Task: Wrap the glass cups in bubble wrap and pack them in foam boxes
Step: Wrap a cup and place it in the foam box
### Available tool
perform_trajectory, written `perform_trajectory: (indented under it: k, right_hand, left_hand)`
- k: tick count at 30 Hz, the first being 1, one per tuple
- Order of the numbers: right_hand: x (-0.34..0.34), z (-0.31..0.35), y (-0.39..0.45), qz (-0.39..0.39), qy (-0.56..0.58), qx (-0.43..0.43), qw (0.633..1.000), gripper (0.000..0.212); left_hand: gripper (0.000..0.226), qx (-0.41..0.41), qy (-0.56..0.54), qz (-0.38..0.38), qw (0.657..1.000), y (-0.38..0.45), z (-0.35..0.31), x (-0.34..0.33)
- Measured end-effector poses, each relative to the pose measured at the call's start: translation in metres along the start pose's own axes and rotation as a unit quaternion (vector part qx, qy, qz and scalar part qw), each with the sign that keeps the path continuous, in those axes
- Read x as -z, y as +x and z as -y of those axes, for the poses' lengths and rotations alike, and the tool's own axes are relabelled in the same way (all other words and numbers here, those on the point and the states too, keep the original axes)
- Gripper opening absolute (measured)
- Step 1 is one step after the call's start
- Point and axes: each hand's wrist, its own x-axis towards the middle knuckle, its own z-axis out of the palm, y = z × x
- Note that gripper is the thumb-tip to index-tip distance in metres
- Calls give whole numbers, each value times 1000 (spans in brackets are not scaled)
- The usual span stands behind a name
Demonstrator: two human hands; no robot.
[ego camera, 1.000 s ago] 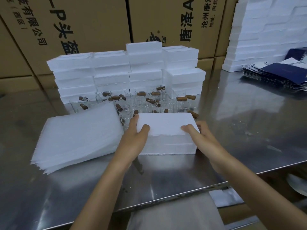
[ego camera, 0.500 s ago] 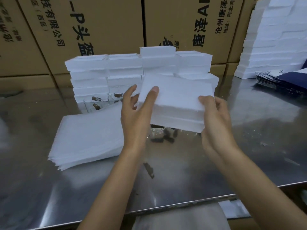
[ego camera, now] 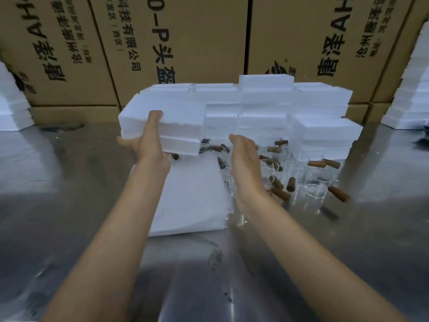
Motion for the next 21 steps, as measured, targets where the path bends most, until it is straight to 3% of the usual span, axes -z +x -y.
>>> perform_trajectory:
  k: [7, 11, 12, 14, 16, 21]
  right_hand:
    - [1, -35, 13, -13, -51, 36, 998, 20]
    - [5, -45, 25, -17, -57, 49, 997, 17]
    - [6, -47, 28, -18, -61, 52, 997, 17]
    - [7, -49, 32, -22, -63, 61, 996, 16]
    - [8, -50, 34, -27, -60, 76, 995, 16]
    - [15, -49, 34, -21, -55, 103, 993, 16]
  left_hand:
    - [123, 16, 146, -158, 977, 124, -20, 51]
    - [100, 82, 195, -87, 974, 167, -4, 89]
    - [102, 82, 214, -105, 968, 173, 0, 93]
    - [112, 43, 287, -179, 940, 182, 4, 97]
    - [114, 6, 336, -190, 923, 185, 6, 97]
    - [96, -47, 456, -253, 852, 195, 2, 89]
